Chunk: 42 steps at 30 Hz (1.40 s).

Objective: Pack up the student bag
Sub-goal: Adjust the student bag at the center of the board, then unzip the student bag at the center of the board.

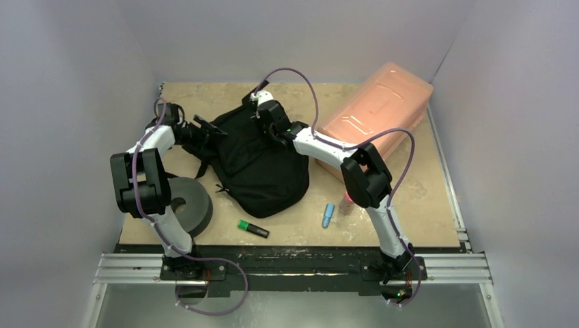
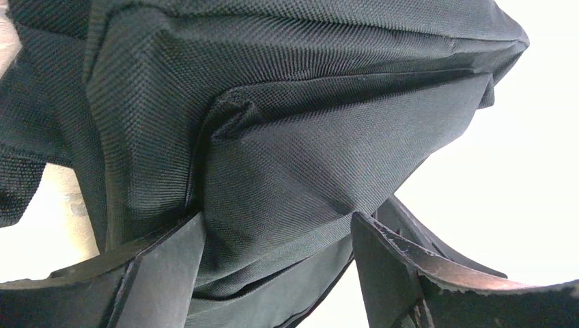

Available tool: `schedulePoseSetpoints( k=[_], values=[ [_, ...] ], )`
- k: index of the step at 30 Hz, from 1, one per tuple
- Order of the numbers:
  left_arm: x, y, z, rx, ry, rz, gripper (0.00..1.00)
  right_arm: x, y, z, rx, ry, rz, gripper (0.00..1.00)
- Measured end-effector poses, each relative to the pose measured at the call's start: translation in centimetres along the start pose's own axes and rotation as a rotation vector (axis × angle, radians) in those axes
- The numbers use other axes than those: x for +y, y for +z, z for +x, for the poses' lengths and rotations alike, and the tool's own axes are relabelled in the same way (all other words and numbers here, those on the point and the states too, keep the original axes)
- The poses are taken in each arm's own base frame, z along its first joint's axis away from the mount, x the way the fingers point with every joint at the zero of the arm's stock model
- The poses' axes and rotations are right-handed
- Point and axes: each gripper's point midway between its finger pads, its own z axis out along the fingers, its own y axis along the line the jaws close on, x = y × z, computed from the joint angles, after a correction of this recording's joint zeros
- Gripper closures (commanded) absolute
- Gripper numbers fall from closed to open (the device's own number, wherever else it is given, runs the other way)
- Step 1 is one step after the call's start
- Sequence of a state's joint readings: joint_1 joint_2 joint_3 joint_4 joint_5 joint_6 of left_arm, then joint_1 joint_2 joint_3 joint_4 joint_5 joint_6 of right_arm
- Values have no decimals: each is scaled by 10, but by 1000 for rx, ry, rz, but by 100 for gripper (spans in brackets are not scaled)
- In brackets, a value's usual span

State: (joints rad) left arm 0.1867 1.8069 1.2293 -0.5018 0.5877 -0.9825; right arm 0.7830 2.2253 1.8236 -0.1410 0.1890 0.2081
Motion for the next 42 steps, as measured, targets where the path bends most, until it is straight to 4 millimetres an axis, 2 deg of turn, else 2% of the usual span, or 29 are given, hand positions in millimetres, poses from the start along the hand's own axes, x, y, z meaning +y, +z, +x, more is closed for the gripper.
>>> schedulePoseSetpoints(
  k=[3,5,11,14,19,27,31,39,40,42],
  values=[
    [1,4,3,14,-7,5,25,15,-6,-5,-5,49,-63,100],
    [2,7,4,20,-12,4,25,33,-11,-8,-12,77,-121,100],
    [3,9,4,23,-16,2,25,111,-28,-17,-41,152,-391,100],
    [4,10,4,19,-12,-1,25,133,-34,-14,-31,158,-483,100],
    [4,10,4,18,2,1,25,137,-32,-5,-2,149,-538,100],
    [3,8,6,31,47,9,25,148,-41,3,9,24,-665,100],
    [-4,7,10,60,56,52,27,153,-33,9,12,-44,-717,100],
    [-3,14,15,94,-1,128,27,171,-4,59,100,-104,-855,100],
    [-3,14,15,94,-4,128,27,172,-4,60,101,-109,-861,99],
    [-4,14,15,95,-3,131,26,172,-8,56,90,-119,-863,87]
  ],
)
